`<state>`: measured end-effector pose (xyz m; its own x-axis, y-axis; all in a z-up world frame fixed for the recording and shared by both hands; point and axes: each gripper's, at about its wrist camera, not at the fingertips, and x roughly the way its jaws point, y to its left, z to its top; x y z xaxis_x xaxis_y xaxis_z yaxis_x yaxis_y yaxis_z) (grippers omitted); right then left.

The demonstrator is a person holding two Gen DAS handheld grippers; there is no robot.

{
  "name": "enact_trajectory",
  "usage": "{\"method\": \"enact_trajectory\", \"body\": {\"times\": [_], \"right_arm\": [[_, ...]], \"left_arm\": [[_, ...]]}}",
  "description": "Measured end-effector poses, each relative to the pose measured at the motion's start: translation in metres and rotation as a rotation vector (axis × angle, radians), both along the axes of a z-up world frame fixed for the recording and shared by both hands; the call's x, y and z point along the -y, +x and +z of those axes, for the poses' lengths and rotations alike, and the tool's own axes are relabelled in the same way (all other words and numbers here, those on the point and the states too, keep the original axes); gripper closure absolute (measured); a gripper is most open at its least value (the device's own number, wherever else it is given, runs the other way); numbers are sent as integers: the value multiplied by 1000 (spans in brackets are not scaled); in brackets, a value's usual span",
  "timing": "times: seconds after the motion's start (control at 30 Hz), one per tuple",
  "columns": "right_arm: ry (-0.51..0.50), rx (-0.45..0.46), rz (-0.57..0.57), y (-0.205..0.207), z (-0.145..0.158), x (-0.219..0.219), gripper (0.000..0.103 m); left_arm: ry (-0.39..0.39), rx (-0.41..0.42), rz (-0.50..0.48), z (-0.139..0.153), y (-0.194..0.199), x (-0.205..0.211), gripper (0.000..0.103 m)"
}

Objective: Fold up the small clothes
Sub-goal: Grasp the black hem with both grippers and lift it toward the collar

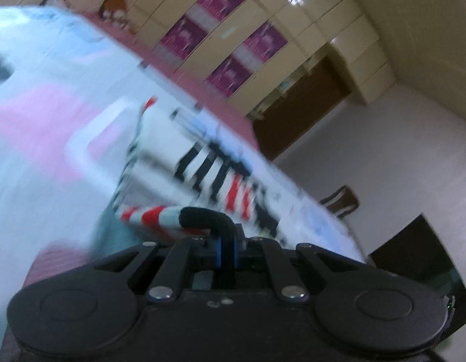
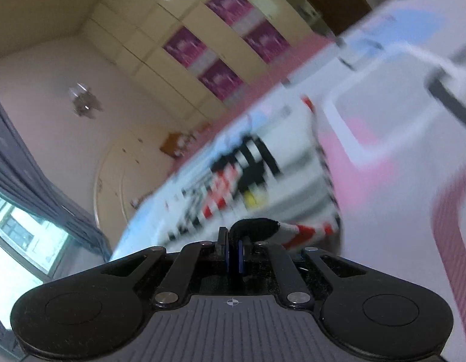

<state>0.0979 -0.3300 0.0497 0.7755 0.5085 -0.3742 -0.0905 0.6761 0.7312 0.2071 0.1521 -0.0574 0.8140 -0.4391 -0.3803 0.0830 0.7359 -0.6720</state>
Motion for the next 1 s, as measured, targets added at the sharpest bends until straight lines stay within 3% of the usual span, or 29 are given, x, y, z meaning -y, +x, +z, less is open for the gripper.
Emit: {"method": "enact_trajectory", "body": {"times": [0.17, 0.3, 0.43, 0.57, 0.77, 0.8, 0.87, 0.93, 0.97, 1.0], "right_arm": [[28, 46, -43, 77, 29, 1, 98], [-2, 33, -48, 146, 36, -3, 98], [-4, -65, -72, 218, 3, -7, 98], [-10, -173, -82, 268, -41, -10, 98], [38, -228, -102, 301, -74, -1, 98], [48, -234, -104, 306, -77, 1, 98], [68, -224, -115, 317, -83, 3, 97], [98, -249, -187, 323, -87, 9, 63], [82, -210, -237, 319, -81, 12, 33], [52, -166, -255, 316, -75, 13, 32]], "left_arm": [[-48, 34, 12, 25, 75, -1, 96], [-6, 7, -10, 27, 150, 8, 96], [42, -105, -18, -1, 219, 10, 96], [69, -198, -42, -35, 261, 7, 96], [20, -222, -75, -54, 288, 2, 94], [5, -209, -90, -56, 293, 2, 88], [-40, -171, -105, -57, 303, 1, 63], [-28, -119, -74, -54, 302, -1, 17], [8, -95, -64, -51, 301, 0, 16], [45, -85, -64, -48, 302, 1, 18]]}}
